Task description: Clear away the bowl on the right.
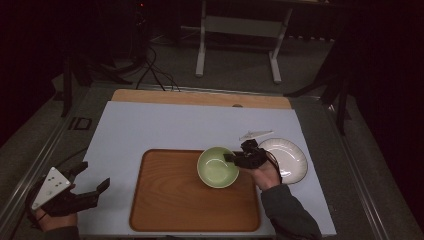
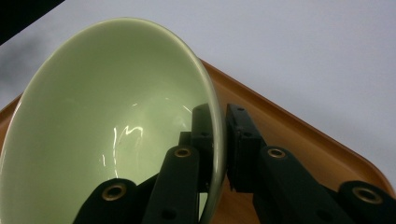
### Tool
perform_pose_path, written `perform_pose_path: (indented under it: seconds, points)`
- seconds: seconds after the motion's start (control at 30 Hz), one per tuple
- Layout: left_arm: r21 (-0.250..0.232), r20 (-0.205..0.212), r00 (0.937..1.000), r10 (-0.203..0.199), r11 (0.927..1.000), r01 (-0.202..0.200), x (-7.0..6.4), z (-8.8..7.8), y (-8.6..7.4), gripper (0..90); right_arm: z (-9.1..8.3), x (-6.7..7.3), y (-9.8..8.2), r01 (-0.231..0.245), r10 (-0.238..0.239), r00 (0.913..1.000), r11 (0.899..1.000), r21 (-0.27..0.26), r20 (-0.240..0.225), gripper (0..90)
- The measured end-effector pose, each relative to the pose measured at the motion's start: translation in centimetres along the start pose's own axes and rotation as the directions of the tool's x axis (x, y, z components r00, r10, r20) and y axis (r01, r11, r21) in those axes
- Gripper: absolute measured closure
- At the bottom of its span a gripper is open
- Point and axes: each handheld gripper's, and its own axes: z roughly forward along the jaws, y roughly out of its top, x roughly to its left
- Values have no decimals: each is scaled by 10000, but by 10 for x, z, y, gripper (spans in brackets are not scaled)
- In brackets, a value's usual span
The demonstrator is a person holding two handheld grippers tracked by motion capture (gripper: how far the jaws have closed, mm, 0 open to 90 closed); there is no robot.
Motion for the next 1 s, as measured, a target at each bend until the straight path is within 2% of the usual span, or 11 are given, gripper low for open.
perform_pose_path:
  seconds: [0.3,1.0]
  points:
    - [-6,-25,10000,-10,10000,10,0,0,0,143,8,8,1,202,-200,9996,9997,99,-219,826]
    - [-27,-38,10000,-5,10000,5,0,0,0,144,19,17,-3,260,-249,9986,9994,234,-462,826]
